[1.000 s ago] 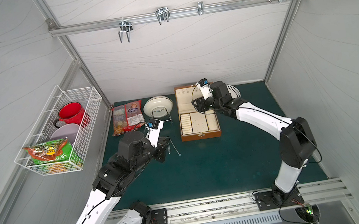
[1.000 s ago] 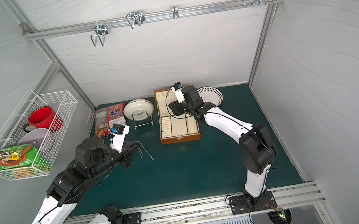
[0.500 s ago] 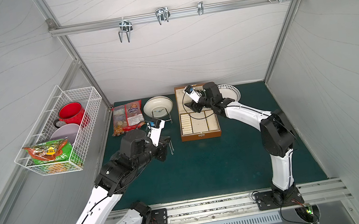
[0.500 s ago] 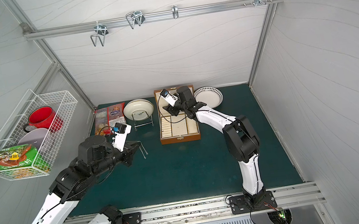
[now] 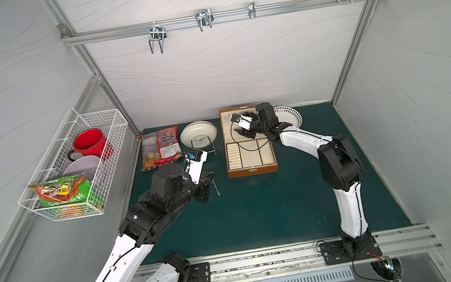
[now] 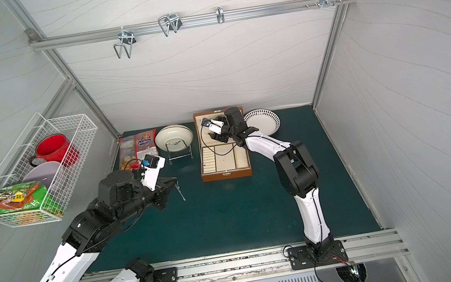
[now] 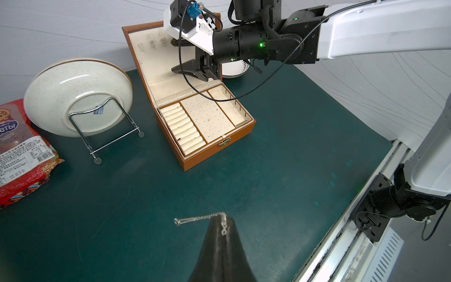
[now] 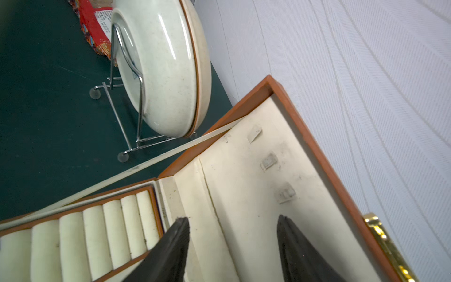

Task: Put jewelry chain into jewelry box
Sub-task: Open the fastener on the jewelry box.

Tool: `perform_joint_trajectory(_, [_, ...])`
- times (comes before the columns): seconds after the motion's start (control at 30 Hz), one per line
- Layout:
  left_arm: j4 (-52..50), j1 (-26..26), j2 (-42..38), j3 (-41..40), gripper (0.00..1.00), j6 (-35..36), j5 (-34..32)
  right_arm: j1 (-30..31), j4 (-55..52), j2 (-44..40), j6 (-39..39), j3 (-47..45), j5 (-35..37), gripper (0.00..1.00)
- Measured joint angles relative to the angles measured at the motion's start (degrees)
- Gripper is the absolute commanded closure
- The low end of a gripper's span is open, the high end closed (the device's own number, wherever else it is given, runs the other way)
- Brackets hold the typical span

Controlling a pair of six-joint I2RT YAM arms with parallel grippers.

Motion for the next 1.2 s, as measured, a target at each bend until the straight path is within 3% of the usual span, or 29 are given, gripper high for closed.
perform_joint_trajectory(0.53, [-0.1, 0.0, 1.4, 1.9, 1.0, 0.0, 0.3, -1.0, 0.7, 4.9, -8.0, 5.9, -2.3, 0.42])
perform_joint_trajectory(1.2, [-0.1, 0.0, 1.5, 1.9, 1.0, 0.0, 0.4, -1.2, 0.5, 7.0, -9.1, 9.2, -3.8, 0.49])
